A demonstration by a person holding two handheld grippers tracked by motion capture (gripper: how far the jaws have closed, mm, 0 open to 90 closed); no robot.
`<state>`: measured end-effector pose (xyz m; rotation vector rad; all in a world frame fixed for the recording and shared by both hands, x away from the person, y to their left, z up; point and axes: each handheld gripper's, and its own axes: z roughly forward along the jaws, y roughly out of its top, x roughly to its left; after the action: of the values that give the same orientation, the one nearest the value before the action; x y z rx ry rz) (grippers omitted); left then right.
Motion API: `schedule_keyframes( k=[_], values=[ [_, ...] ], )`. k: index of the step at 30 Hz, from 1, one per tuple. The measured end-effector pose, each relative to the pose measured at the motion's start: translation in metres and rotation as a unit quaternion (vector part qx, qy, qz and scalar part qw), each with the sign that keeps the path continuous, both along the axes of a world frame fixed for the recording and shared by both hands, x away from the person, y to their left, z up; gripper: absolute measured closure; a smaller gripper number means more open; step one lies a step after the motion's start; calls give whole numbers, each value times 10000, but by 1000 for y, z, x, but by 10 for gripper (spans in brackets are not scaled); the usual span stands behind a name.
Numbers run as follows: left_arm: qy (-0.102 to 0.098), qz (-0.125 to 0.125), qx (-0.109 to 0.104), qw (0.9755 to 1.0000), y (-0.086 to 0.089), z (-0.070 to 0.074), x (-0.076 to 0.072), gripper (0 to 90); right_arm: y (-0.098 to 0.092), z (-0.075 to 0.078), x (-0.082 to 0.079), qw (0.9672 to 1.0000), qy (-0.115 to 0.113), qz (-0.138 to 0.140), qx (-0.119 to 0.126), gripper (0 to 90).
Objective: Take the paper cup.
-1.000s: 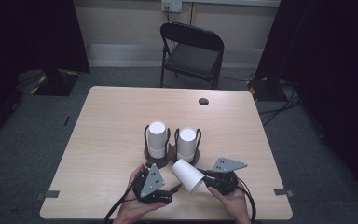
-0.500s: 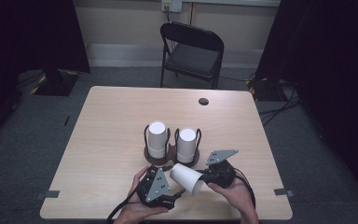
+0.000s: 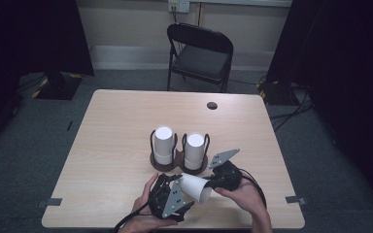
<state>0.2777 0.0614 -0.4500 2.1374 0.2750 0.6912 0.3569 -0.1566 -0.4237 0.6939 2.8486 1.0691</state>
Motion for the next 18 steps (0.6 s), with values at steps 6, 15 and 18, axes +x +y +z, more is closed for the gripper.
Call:
schedule_keyframes(
  k=[6,15,18],
  values=[
    [-226,-82,299,9993,-8,0,0,124,3,3,2,10000,45,22,-80,855],
    [-548,-145,678,9961,-24,-2,-3,137,8,5,4,9998,122,82,-93,860],
    [-647,-140,710,9953,-29,-3,-4,157,12,6,3,9998,138,118,-88,863]
  ],
)
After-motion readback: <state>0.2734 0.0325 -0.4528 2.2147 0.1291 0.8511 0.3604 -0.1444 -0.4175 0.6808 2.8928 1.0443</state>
